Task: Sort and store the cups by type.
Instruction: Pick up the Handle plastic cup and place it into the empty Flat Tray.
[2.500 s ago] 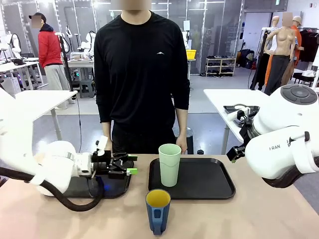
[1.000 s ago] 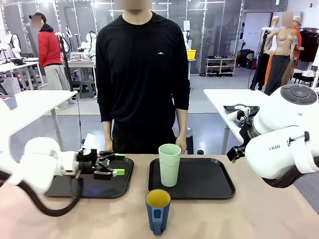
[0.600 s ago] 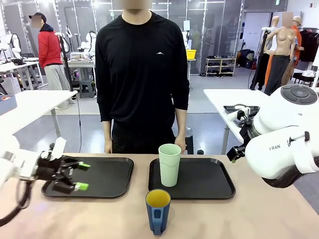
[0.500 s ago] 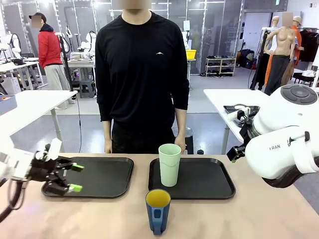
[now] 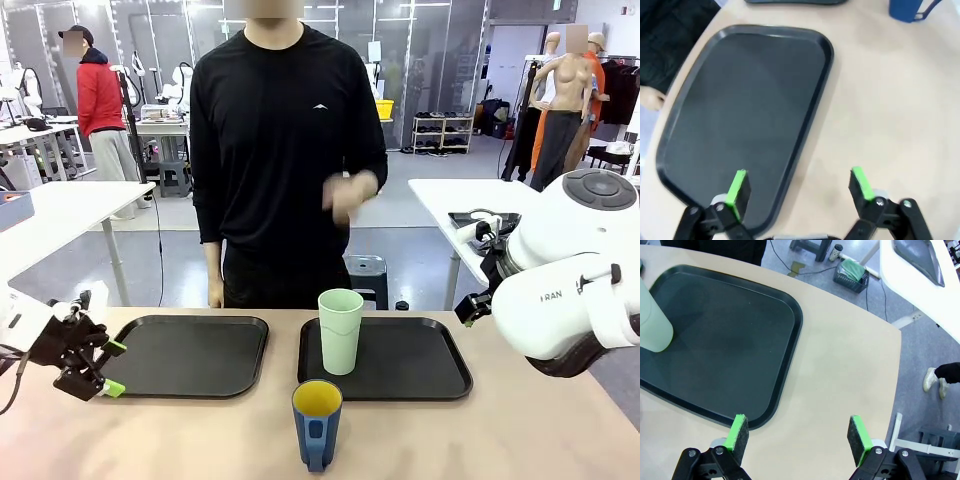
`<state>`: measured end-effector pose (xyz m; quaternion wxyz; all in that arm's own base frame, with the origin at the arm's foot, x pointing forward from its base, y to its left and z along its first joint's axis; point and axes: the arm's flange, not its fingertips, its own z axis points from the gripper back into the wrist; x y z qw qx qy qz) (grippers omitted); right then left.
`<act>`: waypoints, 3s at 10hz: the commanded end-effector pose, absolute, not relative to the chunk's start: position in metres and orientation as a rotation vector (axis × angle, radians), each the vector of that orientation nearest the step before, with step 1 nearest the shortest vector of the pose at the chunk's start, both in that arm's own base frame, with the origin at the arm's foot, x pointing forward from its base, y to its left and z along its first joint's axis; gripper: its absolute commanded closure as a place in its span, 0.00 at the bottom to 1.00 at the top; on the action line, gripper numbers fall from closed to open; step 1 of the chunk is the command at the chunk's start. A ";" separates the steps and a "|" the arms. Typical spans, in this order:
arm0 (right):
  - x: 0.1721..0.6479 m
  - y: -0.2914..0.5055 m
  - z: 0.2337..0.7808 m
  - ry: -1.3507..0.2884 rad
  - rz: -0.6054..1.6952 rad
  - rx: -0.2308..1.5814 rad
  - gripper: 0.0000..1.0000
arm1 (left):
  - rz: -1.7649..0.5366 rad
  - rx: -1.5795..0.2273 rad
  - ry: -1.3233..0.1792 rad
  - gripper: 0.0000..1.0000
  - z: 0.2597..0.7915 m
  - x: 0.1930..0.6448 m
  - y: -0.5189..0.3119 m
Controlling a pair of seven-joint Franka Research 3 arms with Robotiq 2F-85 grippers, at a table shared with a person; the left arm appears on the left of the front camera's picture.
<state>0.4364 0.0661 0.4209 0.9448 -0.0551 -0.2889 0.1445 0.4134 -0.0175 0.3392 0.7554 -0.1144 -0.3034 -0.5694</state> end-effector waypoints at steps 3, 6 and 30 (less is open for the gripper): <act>0.436 0.067 0.420 -0.589 0.300 -0.116 0.00 | -1.235 -0.246 -0.629 0.00 0.340 0.414 -0.015; 0.436 0.067 0.420 -0.589 0.300 -0.116 0.00 | -1.235 -0.246 -0.629 0.00 0.340 0.414 -0.015; 0.375 0.021 0.422 -0.287 1.268 -0.213 0.00 | -1.235 -0.246 -0.629 0.00 0.340 0.414 -0.015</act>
